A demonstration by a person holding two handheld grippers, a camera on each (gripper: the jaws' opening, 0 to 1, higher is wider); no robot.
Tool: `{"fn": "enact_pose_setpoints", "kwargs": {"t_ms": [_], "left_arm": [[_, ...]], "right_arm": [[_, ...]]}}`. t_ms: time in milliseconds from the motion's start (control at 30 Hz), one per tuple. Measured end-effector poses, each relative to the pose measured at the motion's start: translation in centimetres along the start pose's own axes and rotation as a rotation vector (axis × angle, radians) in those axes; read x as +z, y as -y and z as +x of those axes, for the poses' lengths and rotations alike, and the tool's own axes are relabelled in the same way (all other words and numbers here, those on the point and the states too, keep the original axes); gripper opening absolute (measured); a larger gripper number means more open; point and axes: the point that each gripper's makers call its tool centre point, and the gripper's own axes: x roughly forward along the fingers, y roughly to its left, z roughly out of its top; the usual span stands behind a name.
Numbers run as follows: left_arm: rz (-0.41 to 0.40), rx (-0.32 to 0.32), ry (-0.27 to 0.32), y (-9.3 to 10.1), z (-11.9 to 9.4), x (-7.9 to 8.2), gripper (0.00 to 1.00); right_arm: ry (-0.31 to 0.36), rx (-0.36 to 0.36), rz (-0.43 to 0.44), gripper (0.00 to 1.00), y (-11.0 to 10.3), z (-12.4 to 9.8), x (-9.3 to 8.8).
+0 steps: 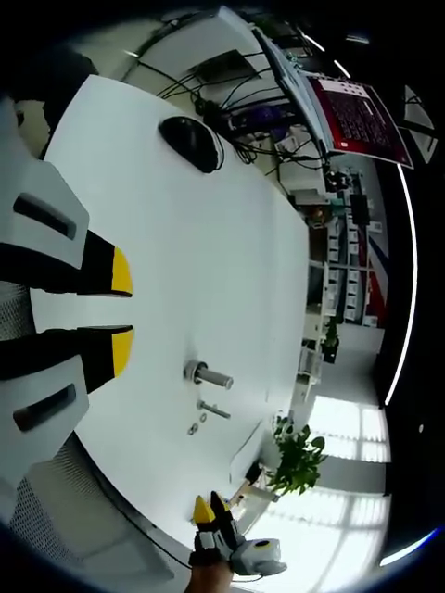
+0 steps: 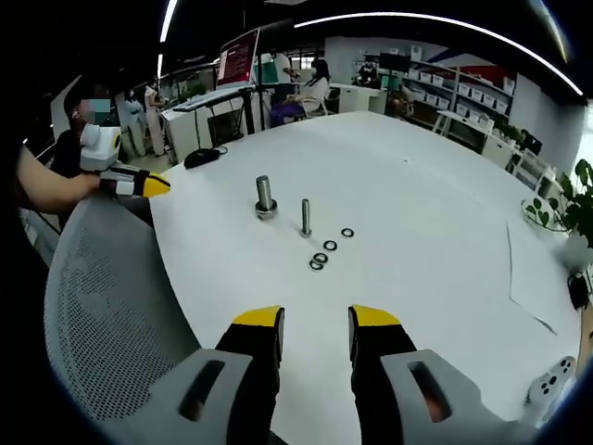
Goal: Place the washer onto the threaded stud by aligning its center hole with the stud, sliding it down to the base, and recovering from edge contact or off-axis alignment until the washer reaches the visible bottom stop.
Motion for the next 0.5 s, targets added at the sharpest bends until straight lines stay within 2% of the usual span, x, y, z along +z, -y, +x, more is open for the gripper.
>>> {"fn": "enact_pose_setpoints", "kwargs": {"t_ms": [167,367,467,500], "left_arm": [[-0.004,0.003,0.005,0.0,0.0,0.1,0.09],[-0.005,0.005,0.017,-0.1,0.0,0.2,0.09],[0.004,0.004,0.014,0.0,0.0,0.2,0.09],[0.011,0.003,0.004,0.1,0.0,0.0,0.09]], "right_arm": [[-0.044,0.067,-0.084,0.29,0.0,2.7,-0.1],[-0.108,0.085,-0.096,0.29,0.6,5.1,-0.2],[-0.146,0.077,-0.156,0.28,1.4,6.4,0.2],[-0.143,0.076,-0.151,0.28,1.6,6.7,0.5]]}}
